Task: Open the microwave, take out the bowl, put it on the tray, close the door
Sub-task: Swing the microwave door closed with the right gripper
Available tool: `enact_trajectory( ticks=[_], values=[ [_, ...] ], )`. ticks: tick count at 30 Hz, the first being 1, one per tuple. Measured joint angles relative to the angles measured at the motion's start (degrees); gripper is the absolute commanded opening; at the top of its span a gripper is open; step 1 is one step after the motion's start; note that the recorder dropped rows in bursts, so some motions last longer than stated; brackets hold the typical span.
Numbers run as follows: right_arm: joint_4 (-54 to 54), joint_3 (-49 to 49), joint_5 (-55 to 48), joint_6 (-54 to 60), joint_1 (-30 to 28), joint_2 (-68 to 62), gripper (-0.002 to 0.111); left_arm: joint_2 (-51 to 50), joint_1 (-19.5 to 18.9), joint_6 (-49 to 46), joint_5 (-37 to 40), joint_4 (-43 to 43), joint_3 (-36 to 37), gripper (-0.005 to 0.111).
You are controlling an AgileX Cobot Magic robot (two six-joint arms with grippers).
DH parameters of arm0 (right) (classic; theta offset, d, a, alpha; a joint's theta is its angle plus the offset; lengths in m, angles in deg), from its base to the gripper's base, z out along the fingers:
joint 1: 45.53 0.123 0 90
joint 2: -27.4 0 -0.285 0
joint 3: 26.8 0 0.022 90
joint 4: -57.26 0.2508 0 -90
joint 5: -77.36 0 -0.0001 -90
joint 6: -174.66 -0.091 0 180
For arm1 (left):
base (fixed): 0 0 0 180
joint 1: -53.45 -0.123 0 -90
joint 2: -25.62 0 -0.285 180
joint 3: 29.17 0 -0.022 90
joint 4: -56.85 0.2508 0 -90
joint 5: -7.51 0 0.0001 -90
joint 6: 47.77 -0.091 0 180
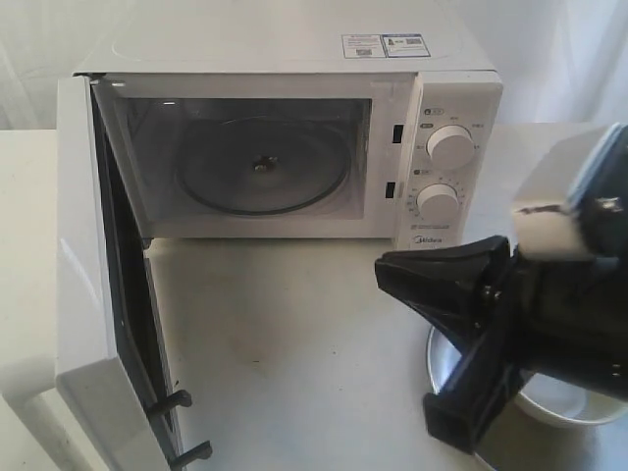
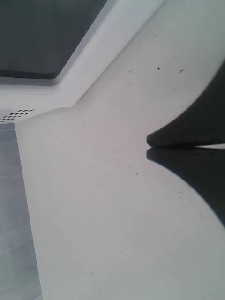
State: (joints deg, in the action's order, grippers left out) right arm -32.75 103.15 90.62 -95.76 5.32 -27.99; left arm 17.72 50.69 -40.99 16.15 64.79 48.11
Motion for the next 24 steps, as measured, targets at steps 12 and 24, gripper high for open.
enact_trajectory(
  ticks=[12, 24],
  values=[
    [15.6, 11.6, 25.5, 22.9, 0.0, -15.8, 0.000, 0.0, 0.0, 0.0, 0.0, 0.0, 0.0, 0.000],
    [21.0, 29.5, 12.6, 43.3, 12.2, -32.8, 0.000, 0.0, 0.0, 0.0, 0.0, 0.0, 0.0, 0.000]
  ],
)
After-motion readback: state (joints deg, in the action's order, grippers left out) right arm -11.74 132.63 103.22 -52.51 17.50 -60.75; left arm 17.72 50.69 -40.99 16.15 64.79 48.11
